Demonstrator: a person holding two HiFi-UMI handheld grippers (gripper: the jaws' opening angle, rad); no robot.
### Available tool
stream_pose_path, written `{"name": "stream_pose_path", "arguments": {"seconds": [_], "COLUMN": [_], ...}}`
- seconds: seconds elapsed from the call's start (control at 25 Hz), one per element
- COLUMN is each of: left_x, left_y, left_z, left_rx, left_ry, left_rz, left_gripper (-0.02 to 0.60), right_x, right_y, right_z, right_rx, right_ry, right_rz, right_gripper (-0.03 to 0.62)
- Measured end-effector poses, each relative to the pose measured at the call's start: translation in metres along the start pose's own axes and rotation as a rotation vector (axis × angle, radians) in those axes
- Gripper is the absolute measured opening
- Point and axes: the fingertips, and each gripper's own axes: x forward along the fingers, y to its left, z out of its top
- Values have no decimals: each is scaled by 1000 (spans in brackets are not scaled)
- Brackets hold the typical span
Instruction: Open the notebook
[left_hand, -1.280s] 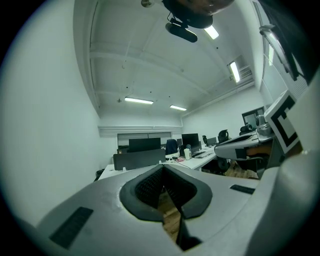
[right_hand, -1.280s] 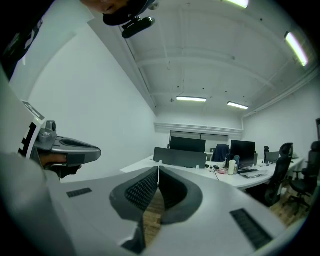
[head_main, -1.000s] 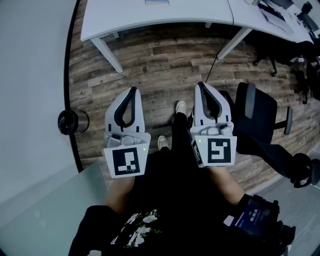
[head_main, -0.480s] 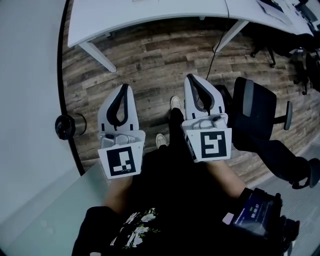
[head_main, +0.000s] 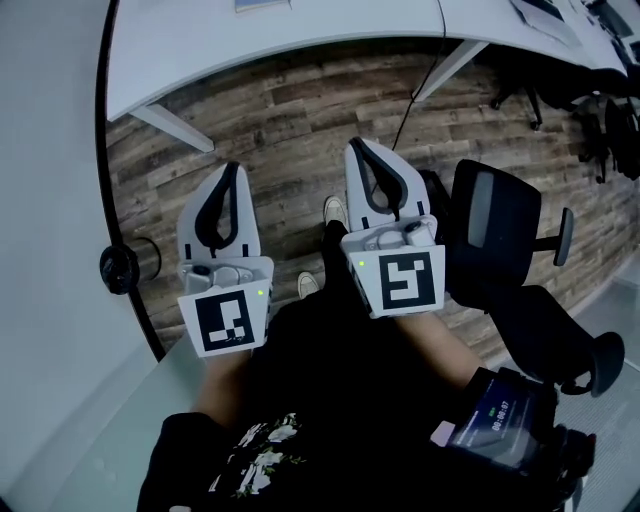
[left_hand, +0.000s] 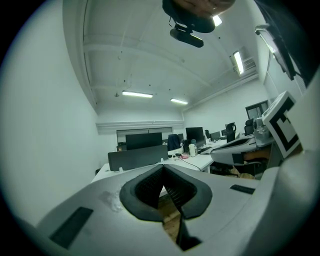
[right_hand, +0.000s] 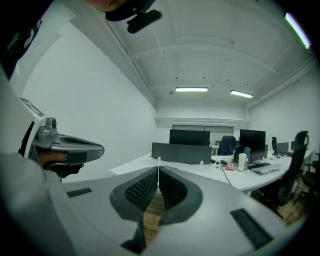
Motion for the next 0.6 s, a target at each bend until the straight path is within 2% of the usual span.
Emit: {"name": "stream_pose_path", "arguments": {"seconds": [0.32, 0.6], "left_x": [45, 90], "left_y": [6, 10], "left_z": [9, 10], "left_rx": [-6, -32], "left_ry": [-17, 15], "left_rz": [34, 65], "left_gripper": [9, 9], "right_x": [41, 85], "right_y": [-24, -52], "right_z": [3, -2], "right_rx": [22, 30], "right_ry": [9, 34], "right_rz": [48, 97], "right_gripper": [64, 64]}}
